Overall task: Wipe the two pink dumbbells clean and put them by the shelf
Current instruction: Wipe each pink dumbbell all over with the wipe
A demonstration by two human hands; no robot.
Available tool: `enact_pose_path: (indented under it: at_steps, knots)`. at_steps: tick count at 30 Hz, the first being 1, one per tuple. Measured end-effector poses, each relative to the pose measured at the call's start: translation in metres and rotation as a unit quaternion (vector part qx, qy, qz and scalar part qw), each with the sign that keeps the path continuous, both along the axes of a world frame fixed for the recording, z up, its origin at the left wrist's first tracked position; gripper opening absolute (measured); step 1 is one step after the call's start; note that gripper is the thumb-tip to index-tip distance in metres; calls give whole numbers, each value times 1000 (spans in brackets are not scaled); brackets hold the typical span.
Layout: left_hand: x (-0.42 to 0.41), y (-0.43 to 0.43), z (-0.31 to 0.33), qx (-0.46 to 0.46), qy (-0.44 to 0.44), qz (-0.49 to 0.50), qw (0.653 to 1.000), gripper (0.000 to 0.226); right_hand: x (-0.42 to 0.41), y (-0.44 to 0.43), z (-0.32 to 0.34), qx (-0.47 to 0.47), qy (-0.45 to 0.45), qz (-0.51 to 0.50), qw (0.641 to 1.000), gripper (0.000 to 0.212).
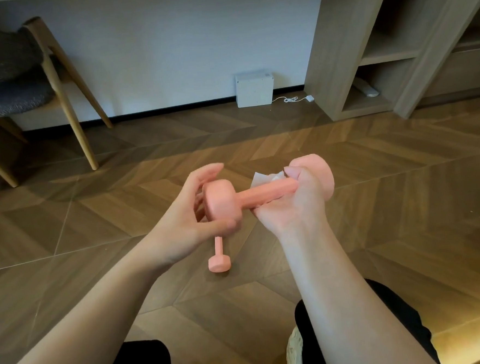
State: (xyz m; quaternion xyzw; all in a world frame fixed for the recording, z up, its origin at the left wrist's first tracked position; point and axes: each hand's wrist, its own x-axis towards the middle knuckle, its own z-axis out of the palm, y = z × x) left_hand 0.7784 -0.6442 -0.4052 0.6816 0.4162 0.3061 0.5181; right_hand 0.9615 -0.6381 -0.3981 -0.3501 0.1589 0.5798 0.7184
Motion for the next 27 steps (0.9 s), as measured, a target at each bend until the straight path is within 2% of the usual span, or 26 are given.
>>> enact_pose_path:
  at_steps: [1, 3, 6, 7, 9, 11, 12, 14, 16, 18, 20, 21, 23, 25, 26, 27]
  knots:
    - [0, 0, 1, 5, 11, 7, 1000, 89, -5, -8, 8, -14, -8, 29, 999, 45]
    - [2, 2, 0, -31, 15, 34, 999, 92, -9, -20, 15, -22, 4, 55, 998, 25]
    - [9, -3, 1, -230, -16, 0, 973, 68, -11, -29, 17, -23, 22, 52, 998, 13]
    - [10, -5, 2, -264, -13, -11, 964, 61, -12, -28, 16, -38, 28, 58, 997, 15]
    - [8, -3, 2, -219, 3, -14, 976, 57, -13, -25, 16, -68, 17, 63, 996, 18]
    - [3, 1, 1, -137, 35, -6, 990, 71, -15, -29, 20, -60, 23, 77, 995, 14]
    - [2, 3, -1, -126, 29, -3, 992, 79, -15, -30, 22, -57, 19, 69, 996, 10]
    - [2, 5, -2, -189, -25, 6, 982, 77, -13, -23, 17, -69, 3, 42, 997, 5]
    - [5, 4, -1, -229, -38, 21, 972, 63, -12, -16, 10, -58, -22, 26, 998, 10]
    - [8, 0, -5, -129, 5, 37, 991, 56, -7, -5, 1, -49, -15, 20, 998, 4]
    - [7, -1, -10, -12, 59, 22, 998, 78, -8, -12, 4, -66, -9, 52, 996, 2]
    - [7, 0, -9, -7, 56, 11, 998, 88, -9, -18, 8, -81, -4, 61, 995, 4]
    - [7, 4, -6, -110, 7, 36, 993, 90, -16, -32, 20, -90, 15, 60, 994, 11]
    - [7, 6, -2, -249, -19, 35, 968, 69, -14, -27, 16, -72, 10, 71, 995, 12]
    - [8, 5, -1, -252, -14, 22, 967, 56, -14, -27, 17, -75, 8, 76, 994, 11]
    - [8, 5, -2, -204, -8, 18, 979, 45, -13, -25, 15, -85, 11, 72, 994, 11]
